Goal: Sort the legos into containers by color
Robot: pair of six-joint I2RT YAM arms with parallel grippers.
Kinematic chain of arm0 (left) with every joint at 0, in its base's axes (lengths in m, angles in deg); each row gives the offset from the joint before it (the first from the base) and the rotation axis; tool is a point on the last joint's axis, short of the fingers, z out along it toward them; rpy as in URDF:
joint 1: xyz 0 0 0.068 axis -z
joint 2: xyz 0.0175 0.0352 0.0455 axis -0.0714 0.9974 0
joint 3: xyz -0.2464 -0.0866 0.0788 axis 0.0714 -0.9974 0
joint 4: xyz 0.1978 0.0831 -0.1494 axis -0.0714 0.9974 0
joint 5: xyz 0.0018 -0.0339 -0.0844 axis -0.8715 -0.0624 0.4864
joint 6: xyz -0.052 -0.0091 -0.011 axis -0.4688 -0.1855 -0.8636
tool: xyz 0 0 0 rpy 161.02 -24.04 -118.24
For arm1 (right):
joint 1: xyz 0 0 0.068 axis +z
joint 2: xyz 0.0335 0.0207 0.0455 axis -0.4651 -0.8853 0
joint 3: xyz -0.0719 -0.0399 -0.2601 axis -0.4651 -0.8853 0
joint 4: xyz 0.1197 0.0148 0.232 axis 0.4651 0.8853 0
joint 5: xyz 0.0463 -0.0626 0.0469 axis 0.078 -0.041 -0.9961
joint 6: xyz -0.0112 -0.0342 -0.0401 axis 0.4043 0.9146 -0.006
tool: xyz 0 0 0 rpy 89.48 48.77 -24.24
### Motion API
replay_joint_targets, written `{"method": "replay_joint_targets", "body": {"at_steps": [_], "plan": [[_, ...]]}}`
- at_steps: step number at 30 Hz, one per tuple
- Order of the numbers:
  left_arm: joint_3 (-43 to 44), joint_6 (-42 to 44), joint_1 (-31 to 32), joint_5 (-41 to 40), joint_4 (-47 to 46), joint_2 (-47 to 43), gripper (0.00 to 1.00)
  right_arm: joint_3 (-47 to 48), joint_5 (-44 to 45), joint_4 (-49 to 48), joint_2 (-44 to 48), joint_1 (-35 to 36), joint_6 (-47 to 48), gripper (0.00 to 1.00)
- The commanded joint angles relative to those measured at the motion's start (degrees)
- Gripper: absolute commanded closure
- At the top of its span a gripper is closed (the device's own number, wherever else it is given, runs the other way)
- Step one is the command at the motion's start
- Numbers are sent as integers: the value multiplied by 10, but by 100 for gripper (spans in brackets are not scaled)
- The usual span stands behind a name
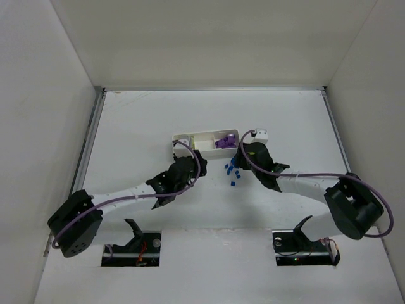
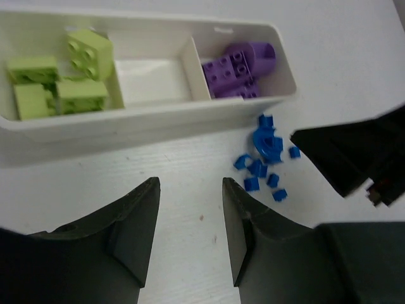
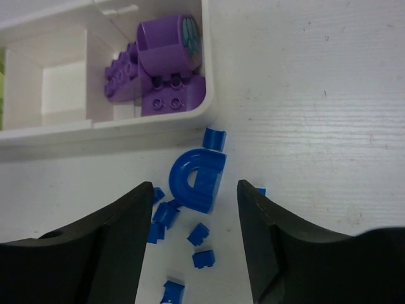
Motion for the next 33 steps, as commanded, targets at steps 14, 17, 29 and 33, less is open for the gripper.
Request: {"method": "replay_joint_targets", "body": {"at_steps": [14, 17, 29, 33], "plan": [[-27, -8, 30, 39, -120, 62, 56, 55, -1, 9, -95, 12, -29, 52], [-35, -12, 31, 46, -129, 71, 56, 54, 21, 11, -101, 13, -34, 55], [-47, -12, 26, 59, -134, 46, 56, 75, 44, 16, -146, 15, -58, 76], [-51, -16, 23, 60, -136, 46, 56, 58, 70, 19, -105, 33, -63, 82]]}}
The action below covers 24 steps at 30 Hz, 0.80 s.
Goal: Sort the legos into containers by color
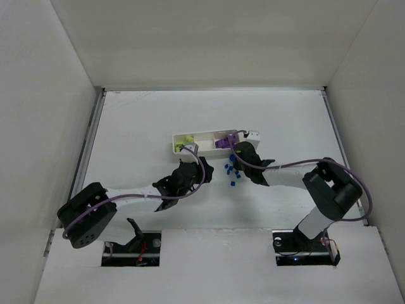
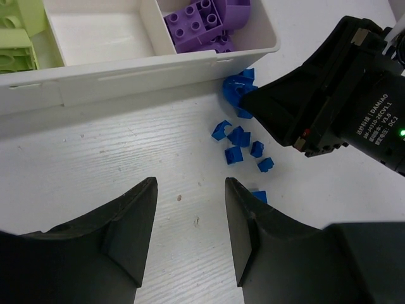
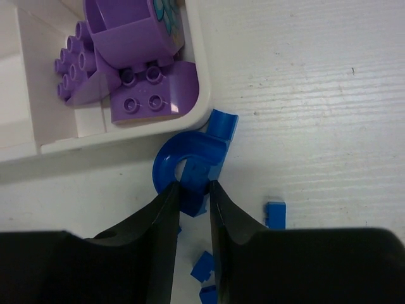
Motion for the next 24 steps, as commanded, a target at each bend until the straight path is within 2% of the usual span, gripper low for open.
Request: {"method": "replay_joint_targets", "body": {"at_steps": [1, 7, 11, 14, 18, 24], "plan": [[-8, -8, -2, 1, -29, -22, 56, -9, 40, 8, 44, 22, -7, 82], [-25, -5, -19, -14, -29, -53, 56, 3, 52, 72, 121, 56, -11, 82], [-42, -9, -43, -23, -29, -83, 56, 21, 52, 79, 115, 62, -11, 79], [-44, -14, -43, -19, -27, -88, 55, 23, 64, 68, 93, 51, -15, 62], [-39, -14, -33, -18, -27, -77, 55, 37, 63, 72, 58, 22, -18, 48], [-34, -13, -22, -16, -30, -68, 54, 62, 56, 66, 13, 4, -20, 38]]}}
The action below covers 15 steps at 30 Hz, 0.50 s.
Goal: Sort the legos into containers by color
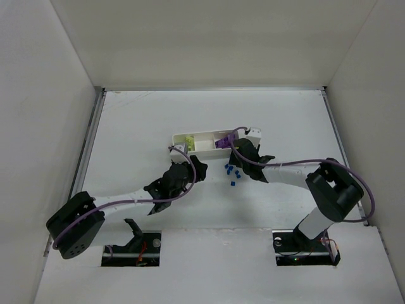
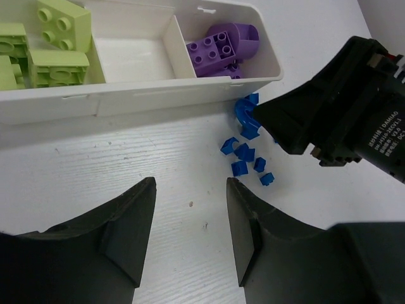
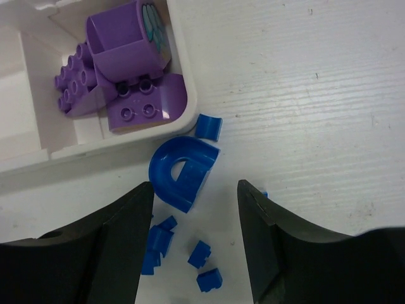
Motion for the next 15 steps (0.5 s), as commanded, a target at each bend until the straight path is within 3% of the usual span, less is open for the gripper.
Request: {"method": "replay_joint_targets", "body": {"at_steps": [1, 15], "plan": [[4, -4, 4, 0, -25, 4, 54, 35, 5, -16, -24, -11, -5, 38], [8, -5, 14, 2, -28, 12, 54, 21, -9, -44, -68, -21, -37, 63]]}}
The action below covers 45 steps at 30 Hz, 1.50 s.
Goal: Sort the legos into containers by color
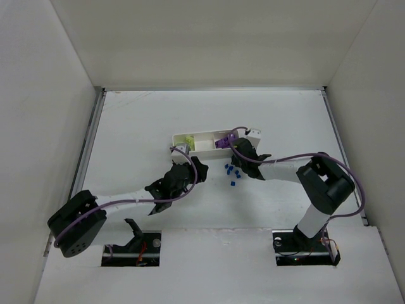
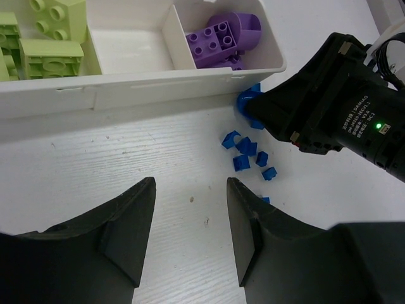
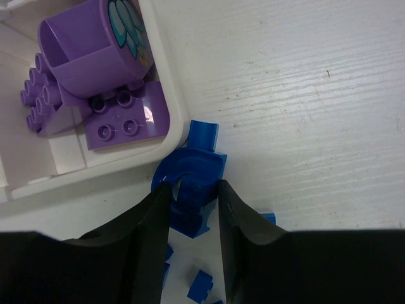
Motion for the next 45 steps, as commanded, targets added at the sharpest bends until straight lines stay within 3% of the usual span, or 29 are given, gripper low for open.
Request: {"method": "replay_joint_targets", "body": {"at_steps": [1, 9, 19, 26, 36, 45], "plan": [[8, -2, 7, -2, -29, 2, 54, 0, -1, -29, -5, -5, -12, 66], [7, -1, 8, -7, -30, 2, 54, -27, 10, -33, 39, -2, -7, 80], [8, 0, 14, -9, -32, -1, 54, -40, 11, -16, 137, 21, 1, 81], [6, 1, 18, -15, -34, -5, 54, -9, 9, -1, 154, 44, 7, 81], [-6, 1, 5, -25, -32, -27, 54, 151, -33, -16, 30, 72, 58, 79], [-38, -4, -17, -95, -23, -75, 54, 244, -68, -24, -82, 72, 48, 72]]}}
